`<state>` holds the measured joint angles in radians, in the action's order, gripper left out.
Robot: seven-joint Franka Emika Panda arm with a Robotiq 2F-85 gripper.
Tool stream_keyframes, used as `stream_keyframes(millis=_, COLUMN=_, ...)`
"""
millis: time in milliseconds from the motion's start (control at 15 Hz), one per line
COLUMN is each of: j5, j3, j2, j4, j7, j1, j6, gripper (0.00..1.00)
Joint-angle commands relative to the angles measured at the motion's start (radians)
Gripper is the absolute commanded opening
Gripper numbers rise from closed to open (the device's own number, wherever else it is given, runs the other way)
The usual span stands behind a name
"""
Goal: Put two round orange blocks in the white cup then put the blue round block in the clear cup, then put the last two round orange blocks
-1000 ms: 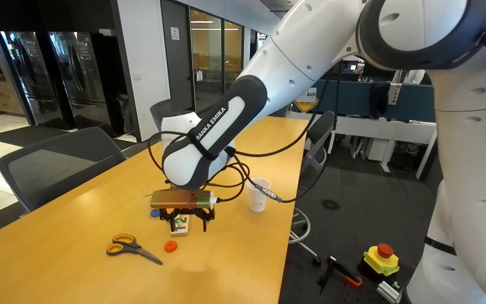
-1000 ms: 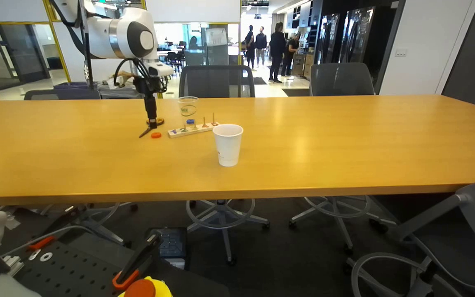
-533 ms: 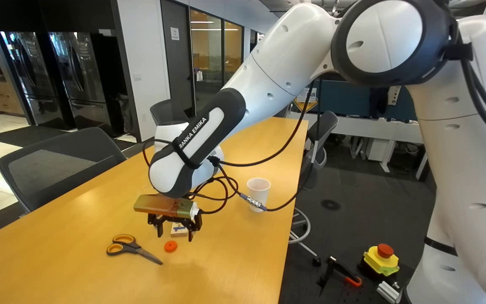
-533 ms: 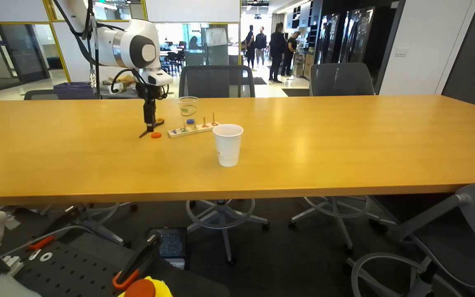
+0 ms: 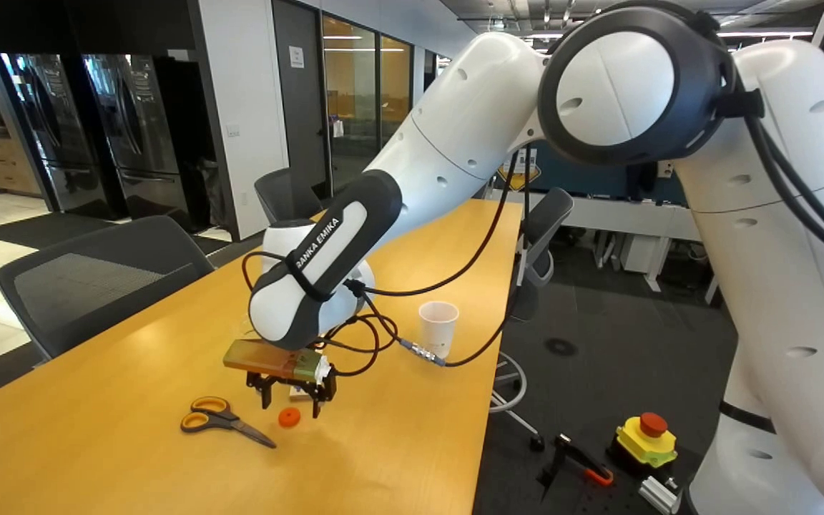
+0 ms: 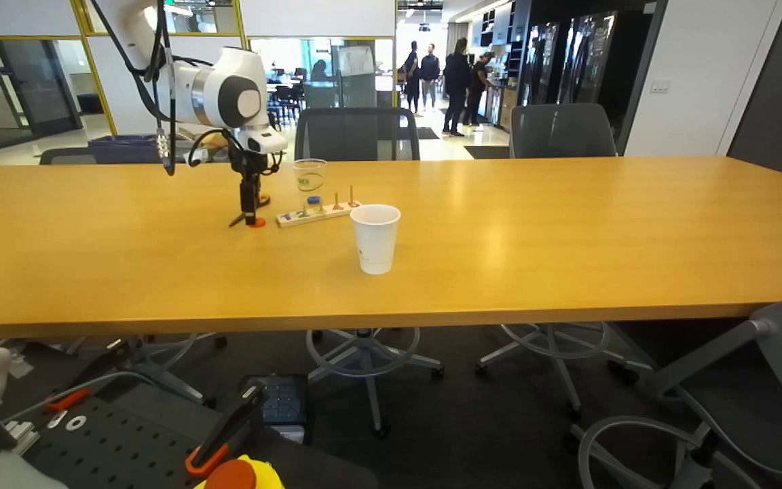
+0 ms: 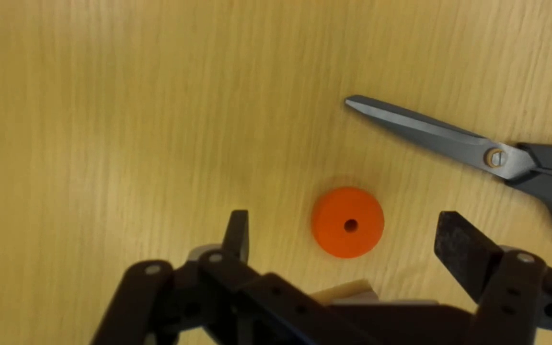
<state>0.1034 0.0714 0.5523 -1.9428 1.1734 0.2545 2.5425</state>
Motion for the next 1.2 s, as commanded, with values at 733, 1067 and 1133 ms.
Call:
stream_keyframes(millis=733, j5=-0.104, j3=-0.071, j2=0.063, j4=0.072, j7=-0.002, j1=0.085, j6=-0.013, gripper=1.00)
stream_keyframes(millis=1067, j5=-0.115, j3=-0.058, j2=0.062, j4=0.068, j7=-0.058, j1=0.074, j6=-0.024, gripper=0.75)
stream_keyframes(millis=1133, j5=-0.115, j3=-0.058, j2=0.062, j4=0.068, j7=-0.068, j1=0.075, j6=-0.026, gripper=0.74)
